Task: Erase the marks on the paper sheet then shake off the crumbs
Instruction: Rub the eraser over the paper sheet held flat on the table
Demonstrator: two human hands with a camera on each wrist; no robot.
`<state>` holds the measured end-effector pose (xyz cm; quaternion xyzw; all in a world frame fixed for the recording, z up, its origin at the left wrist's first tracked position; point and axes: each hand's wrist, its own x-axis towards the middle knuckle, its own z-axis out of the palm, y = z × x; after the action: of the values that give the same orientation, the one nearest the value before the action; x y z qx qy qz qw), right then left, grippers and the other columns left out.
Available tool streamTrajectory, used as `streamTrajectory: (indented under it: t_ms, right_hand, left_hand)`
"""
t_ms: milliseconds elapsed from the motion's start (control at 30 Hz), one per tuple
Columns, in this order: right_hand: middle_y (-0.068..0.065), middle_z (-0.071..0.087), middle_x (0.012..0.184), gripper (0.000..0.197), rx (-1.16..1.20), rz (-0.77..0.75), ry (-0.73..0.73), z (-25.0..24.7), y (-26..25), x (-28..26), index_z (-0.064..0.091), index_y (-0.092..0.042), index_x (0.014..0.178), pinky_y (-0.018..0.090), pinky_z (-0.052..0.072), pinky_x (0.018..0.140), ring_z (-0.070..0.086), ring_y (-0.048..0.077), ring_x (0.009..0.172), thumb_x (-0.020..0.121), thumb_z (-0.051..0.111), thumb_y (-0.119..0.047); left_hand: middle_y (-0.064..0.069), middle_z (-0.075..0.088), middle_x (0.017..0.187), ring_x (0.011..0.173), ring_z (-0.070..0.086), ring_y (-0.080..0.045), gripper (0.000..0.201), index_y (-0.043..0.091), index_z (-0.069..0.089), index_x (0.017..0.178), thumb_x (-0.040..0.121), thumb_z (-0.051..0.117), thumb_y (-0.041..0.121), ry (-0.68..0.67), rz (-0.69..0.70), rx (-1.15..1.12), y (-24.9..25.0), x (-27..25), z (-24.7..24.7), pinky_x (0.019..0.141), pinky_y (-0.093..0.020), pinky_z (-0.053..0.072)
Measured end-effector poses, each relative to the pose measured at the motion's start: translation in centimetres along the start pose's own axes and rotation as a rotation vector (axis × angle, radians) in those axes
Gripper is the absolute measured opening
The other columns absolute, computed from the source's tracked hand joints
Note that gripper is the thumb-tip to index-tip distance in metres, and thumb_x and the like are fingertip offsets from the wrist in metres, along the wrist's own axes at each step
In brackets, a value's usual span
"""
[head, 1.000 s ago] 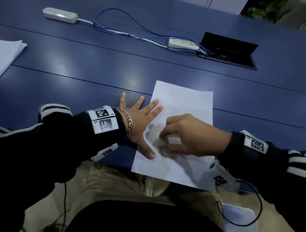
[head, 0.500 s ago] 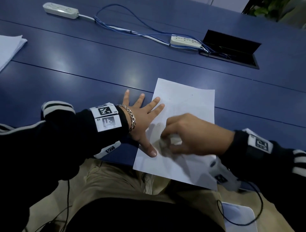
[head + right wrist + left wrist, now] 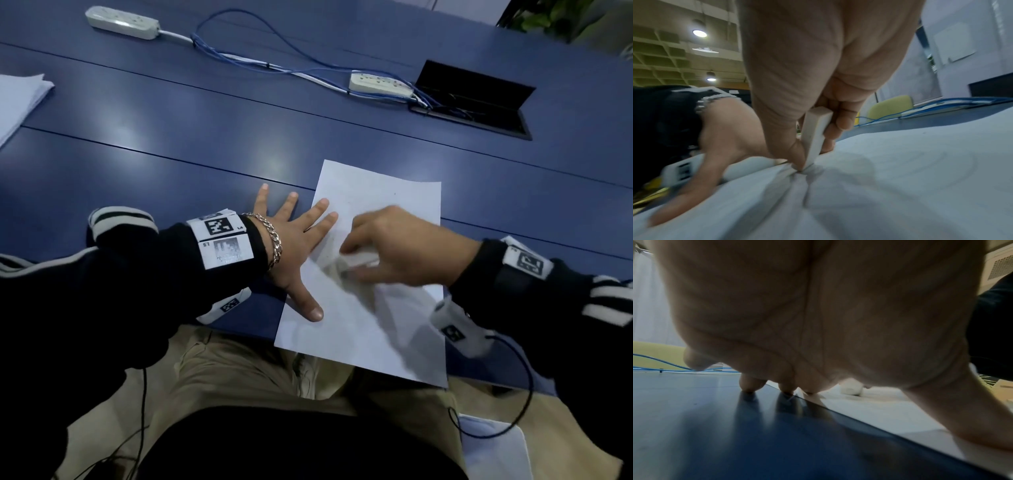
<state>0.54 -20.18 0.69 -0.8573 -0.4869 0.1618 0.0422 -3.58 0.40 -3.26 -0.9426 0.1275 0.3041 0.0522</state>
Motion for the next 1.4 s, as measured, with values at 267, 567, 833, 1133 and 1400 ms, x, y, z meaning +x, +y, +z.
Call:
streamTrajectory:
  t_ms: [267,567,833,1133,1400]
  right_hand:
    - [-0.008,0.06,0.088,0.023,0.019,-0.05,-0.03,0.7,-1.9,-1.4,0.075,-0.027,0.096,0.033,0.051,0.075,0.058,0.014,0.078,0.083,0.064,-0.042]
    - [-0.007,0.069,0.11,0.041,0.023,0.261,0.109,1.2,1.4,-4.9,0.07,-0.024,0.12,0.028,0.048,0.091,0.063,0.015,0.103,0.088,0.069,-0.049]
    - [-0.017,0.067,0.099,0.029,0.113,0.273,0.05,0.9,0.8,-5.1,0.072,-0.032,0.107,0.017,0.048,0.083,0.06,0.002,0.095,0.083,0.072,-0.047]
    - [-0.011,0.074,0.111,0.034,0.048,0.227,0.182,-0.8,3.5,0.9,0.073,-0.025,0.116,0.02,0.041,0.087,0.064,0.012,0.102,0.087,0.07,-0.044]
    - [-0.013,0.071,0.097,0.031,0.122,0.138,0.159,0.3,2.7,0.7,0.076,-0.03,0.105,0.021,0.047,0.084,0.064,0.005,0.09,0.081,0.075,-0.049]
  left_hand:
    - [0.012,-0.045,0.162,0.154,-0.029,-0.042,0.17,0.033,-0.042,0.152,0.034,0.053,0.11,-0.003,-0.008,-0.005,0.0,0.1,0.0,0.111,-0.079,-0.021]
    - [0.013,-0.038,0.166,0.157,-0.027,-0.033,0.163,0.035,-0.033,0.157,0.043,0.058,0.106,-0.024,0.029,-0.009,-0.2,-0.3,-0.6,0.11,-0.08,-0.02]
    - [0.006,-0.03,0.171,0.159,-0.023,-0.022,0.152,0.027,-0.02,0.164,0.06,0.068,0.093,0.054,0.124,-0.075,-1.2,1.1,-3.4,0.124,-0.067,-0.01]
    - [0.006,-0.035,0.169,0.156,-0.029,-0.02,0.167,0.021,-0.028,0.161,0.051,0.074,0.093,0.03,0.128,-0.039,-1.4,2.4,-2.4,0.122,-0.068,-0.014]
    - [0.005,-0.033,0.169,0.157,-0.027,-0.02,0.17,0.019,-0.029,0.161,0.046,0.068,0.099,0.037,0.102,0.002,-1.3,2.5,-2.4,0.12,-0.068,-0.018]
